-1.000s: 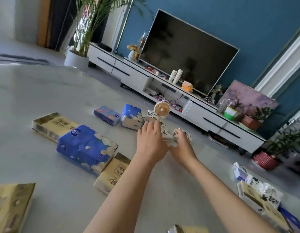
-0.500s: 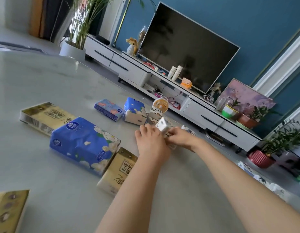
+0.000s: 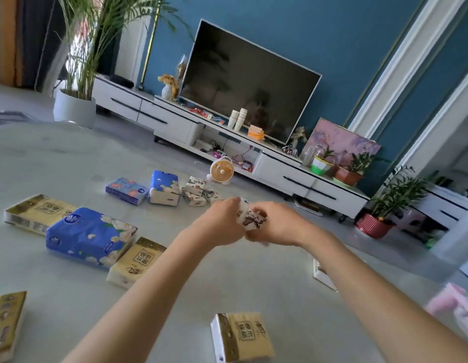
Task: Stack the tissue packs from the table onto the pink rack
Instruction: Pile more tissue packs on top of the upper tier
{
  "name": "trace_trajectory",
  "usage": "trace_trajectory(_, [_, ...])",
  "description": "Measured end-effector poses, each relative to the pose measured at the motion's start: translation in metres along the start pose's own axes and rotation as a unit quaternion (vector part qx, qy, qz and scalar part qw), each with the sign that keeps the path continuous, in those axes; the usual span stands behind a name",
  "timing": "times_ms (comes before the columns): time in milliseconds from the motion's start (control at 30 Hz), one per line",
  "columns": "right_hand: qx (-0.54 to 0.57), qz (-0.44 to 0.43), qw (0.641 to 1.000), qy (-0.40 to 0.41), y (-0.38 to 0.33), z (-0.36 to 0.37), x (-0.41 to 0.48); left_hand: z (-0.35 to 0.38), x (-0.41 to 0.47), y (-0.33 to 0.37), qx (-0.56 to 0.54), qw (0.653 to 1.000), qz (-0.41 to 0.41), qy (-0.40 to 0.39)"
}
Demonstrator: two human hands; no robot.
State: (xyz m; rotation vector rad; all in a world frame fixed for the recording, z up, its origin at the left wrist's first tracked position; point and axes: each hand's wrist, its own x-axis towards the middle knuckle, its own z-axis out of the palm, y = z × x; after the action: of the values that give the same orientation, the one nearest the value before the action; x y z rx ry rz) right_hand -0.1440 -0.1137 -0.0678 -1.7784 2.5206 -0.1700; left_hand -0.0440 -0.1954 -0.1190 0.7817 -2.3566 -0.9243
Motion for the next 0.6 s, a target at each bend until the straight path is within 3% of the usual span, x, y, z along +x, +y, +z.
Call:
trace_trajectory(67, [-0.016, 0.01, 0.999, 0.049, -0.005, -0.028, -0.039, -0.013, -0.021, 0.036, -0.093, 0.996, -0.008, -0.001])
trace_trajectory(167, [-0.038, 0.0, 0.986, 0.161, -0.007, -0.061, -0.117, -0.027, -0.065, 0.1, -0.274, 0.962, -0.006, -0.003])
trace_trajectory(300, [0.132, 0.028, 0.948, 0.287, 0.013, -0.089, -0.224, -0.023, -0.128, 0.176, -0.339, 0.94, 0.038, -0.016])
trace_trajectory(367, [0.168, 0.046, 0.924, 0.341, 0.039, -0.099, -0.265, -0.013, -0.149, 0.206, -0.319, 0.946, 0.059, -0.019])
trace_trajectory(467, [0.17, 0.089, 0.874, 0.447, 0.086, -0.116, -0.311, 0.007, -0.162, 0.243, -0.2, 0.972, 0.125, 0.015])
trace_trajectory(600, [0.147, 0.169, 0.789, 0.572, 0.137, -0.124, -0.351, 0.031, -0.163, 0.301, -0.077, 0.958, 0.267, 0.077])
